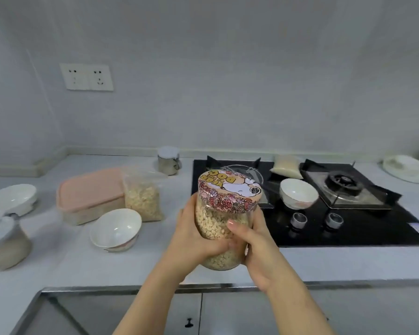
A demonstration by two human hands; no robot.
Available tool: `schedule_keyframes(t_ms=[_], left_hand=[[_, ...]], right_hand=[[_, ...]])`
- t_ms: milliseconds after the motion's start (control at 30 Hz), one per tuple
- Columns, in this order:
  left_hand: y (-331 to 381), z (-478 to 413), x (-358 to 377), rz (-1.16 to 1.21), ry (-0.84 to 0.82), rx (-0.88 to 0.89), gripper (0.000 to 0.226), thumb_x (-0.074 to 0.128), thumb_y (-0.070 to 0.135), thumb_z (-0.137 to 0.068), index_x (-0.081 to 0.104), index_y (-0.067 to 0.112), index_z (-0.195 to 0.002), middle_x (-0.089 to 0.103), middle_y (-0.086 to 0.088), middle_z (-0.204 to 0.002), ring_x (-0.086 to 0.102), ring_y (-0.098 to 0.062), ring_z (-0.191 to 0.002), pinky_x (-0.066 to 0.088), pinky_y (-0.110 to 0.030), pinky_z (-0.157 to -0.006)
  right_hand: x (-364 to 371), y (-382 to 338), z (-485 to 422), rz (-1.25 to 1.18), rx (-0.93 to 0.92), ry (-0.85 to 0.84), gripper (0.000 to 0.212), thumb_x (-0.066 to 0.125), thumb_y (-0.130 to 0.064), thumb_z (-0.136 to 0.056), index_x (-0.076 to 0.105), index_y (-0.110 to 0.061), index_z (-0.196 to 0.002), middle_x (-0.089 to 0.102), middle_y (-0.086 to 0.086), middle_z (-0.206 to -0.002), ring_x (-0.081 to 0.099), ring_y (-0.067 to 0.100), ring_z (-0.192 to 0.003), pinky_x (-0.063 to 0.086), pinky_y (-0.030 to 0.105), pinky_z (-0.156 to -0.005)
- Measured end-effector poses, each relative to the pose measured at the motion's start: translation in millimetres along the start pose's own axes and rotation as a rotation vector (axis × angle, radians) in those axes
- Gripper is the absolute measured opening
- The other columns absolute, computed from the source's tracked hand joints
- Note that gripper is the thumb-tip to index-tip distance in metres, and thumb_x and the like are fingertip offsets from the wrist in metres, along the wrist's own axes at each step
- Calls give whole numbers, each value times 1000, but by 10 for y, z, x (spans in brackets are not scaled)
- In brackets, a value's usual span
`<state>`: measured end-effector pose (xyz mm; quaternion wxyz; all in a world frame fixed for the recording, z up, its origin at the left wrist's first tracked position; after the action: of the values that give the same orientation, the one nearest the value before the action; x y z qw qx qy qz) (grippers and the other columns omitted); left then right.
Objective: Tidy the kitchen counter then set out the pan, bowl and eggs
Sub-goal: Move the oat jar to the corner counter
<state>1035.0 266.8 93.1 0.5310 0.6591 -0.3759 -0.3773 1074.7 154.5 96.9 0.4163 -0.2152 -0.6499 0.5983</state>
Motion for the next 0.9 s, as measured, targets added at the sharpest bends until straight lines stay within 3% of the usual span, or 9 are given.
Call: schedule_keyframes(t_ms=[200,333,533,900], left_hand=[[106,89,1529,13,-213,14,96,86,36,-39,41,53,-123,52,1,-126,49,-19,-122,47,-46,-98],[196,236,2520,96,-356,-9,98,88,39,-42,41,49,-127,50,-3,-131,50,-22,-122,48,-49,-97],[378,401,3697,137,-468,19,93,87,37,-44,43,51,-125,49,-4,-132,50,-22,-122,47,-48,-98],[377,-33,5082,102,-598,-21,100,89,40,-38,42,46,-126,49,-1,-132,52,-20,-121,48,-47,-98]], right_hand=[[-1340,-356,617,-41,-62,212,68,69,-20,-60,51,-32,-125,70,-9,-108,68,7,-95,55,24,-68],[-2164,-579,1064,-43,-86,302,64,69,-22,-60,53,-36,-121,71,-8,-107,69,8,-93,56,27,-66],[-3156,-881,1549,-65,-138,391,67,71,-22,-59,53,-32,-122,71,-6,-110,69,11,-97,57,32,-75],[-4466,-1156,1561,-160,-158,534,67,69,-25,-60,51,-31,-124,71,-5,-108,70,12,-92,58,42,-77]])
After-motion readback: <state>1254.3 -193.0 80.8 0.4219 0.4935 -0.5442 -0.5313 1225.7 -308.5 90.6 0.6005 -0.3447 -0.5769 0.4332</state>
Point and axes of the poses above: each hand's wrist, its own z-axis away from the middle knuckle, its own x-axis out of the palm, y = z × x, the point moved 10 cm from there along -z, towards the middle knuckle
